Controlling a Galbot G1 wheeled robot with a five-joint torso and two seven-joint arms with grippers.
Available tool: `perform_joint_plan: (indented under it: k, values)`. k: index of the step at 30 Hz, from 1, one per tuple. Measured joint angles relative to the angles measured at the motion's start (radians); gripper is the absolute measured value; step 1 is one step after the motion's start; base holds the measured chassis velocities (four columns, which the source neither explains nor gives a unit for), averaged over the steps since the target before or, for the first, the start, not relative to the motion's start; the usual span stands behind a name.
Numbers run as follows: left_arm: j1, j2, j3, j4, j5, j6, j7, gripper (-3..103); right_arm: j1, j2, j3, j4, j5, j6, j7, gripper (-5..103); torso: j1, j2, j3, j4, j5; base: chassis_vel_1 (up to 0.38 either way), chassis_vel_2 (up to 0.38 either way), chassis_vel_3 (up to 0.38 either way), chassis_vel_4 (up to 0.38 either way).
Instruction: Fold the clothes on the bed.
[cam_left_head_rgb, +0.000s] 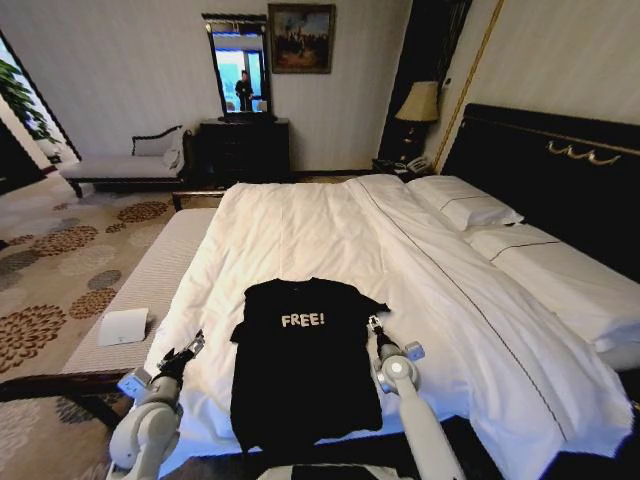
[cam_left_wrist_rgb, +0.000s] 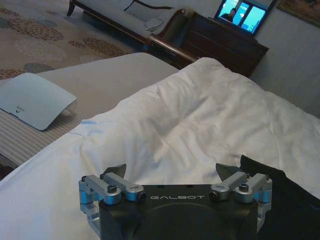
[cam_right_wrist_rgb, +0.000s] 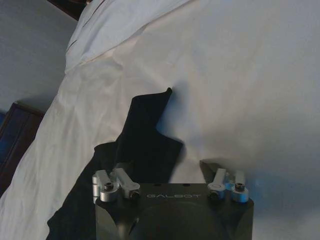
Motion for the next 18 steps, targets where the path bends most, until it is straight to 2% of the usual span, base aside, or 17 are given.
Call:
perform_joint_plan:
  k: [1,3,4,7,10,13,16,18]
  values:
    - [-0.001,0.000,0.000,0.001,0.000,0.000,0.000,100,0.007,0.002,0.000,-0.008,-0.001,0.004,-0.001,74,0.000,0.000,0.000,0.0000,0.0000,0.000,0.000,0.000,0.000]
    - [-0.003,0.000,0.001,0.004,0.001,0.000,0.000,100,0.020,0.006,0.002,-0.023,-0.002,0.012,-0.002,63,0.000,0.000,0.000,0.0000,0.0000,0.000,0.000,0.000,0.000]
    - [-0.003,0.000,0.001,0.004,0.001,0.000,0.000,100,0.020,0.006,0.002,-0.023,-0.002,0.012,-0.002,63,0.000,0.000,0.000,0.0000,0.0000,0.000,0.000,0.000,0.000]
    - [-0.006,0.000,0.003,0.007,0.002,-0.001,0.000,100,0.037,0.008,0.006,-0.046,-0.004,0.025,-0.004,47,0.000,0.000,0.000,0.0000,0.0000,0.000,0.000,0.000,0.000]
    - [-0.008,0.000,0.004,0.008,0.002,-0.001,0.000,100,0.045,0.007,0.008,-0.059,-0.006,0.033,-0.003,41,0.000,0.000,0.000,0.0000,0.0000,0.000,0.000,0.000,0.000]
    - [-0.011,0.001,0.005,0.011,0.002,-0.001,-0.001,100,0.054,0.005,0.011,-0.072,-0.006,0.040,0.000,25,0.000,0.000,0.000,0.0000,0.0000,0.000,0.000,0.000,0.000]
    - [-0.011,0.001,0.005,0.012,0.003,-0.001,-0.001,100,0.058,0.004,0.012,-0.077,-0.006,0.041,0.000,20,0.000,0.000,0.000,0.0000,0.0000,0.000,0.000,0.000,0.000]
    - [-0.011,0.001,0.006,0.012,0.003,-0.001,-0.001,100,0.061,0.004,0.012,-0.080,-0.006,0.042,0.001,9,0.000,0.000,0.000,0.0000,0.0000,0.000,0.000,0.000,0.000]
